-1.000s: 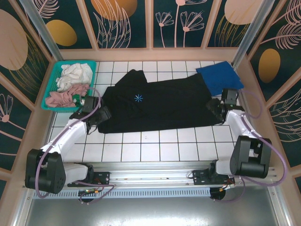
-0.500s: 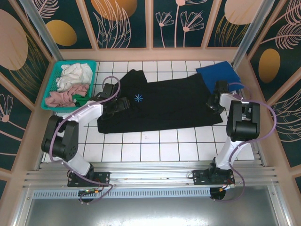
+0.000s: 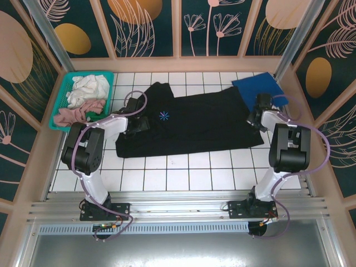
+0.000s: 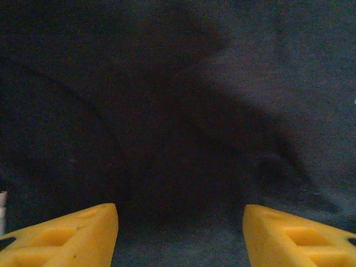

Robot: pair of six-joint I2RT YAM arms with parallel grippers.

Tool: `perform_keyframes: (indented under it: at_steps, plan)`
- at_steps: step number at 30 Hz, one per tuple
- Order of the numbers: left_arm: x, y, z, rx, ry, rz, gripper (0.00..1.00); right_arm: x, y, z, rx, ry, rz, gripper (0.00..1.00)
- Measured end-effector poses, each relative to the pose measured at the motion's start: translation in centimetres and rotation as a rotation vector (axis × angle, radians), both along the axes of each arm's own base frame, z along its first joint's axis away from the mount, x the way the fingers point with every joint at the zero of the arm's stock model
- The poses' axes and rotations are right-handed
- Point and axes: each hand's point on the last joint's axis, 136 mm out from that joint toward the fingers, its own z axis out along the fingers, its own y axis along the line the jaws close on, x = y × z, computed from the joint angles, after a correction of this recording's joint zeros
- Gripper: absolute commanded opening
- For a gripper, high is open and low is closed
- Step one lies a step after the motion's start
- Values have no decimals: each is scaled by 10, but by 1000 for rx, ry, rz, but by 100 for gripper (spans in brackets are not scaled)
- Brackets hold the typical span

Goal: Fold and stack the t-shirts

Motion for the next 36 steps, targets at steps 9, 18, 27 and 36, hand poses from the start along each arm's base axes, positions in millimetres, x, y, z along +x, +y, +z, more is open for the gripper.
perform_keyframes:
  at_steps: [9, 18, 27, 36]
  plan:
    - [-15, 26, -7, 14, -12, 58, 61, -23, -6, -9, -11, 32, -68, 4]
    - [-18, 22, -1, 9, -17, 45, 69, -34, -6, -17, 2, 85, -97, 40]
    - [-23, -59, 26, -61, -55, -130, 64, -44, 59, 35, 55, -95, 73, 46]
    - [-11, -102, 2, -118, 21, -186, 29, -76, 97, -13, 177, -3, 160, 46]
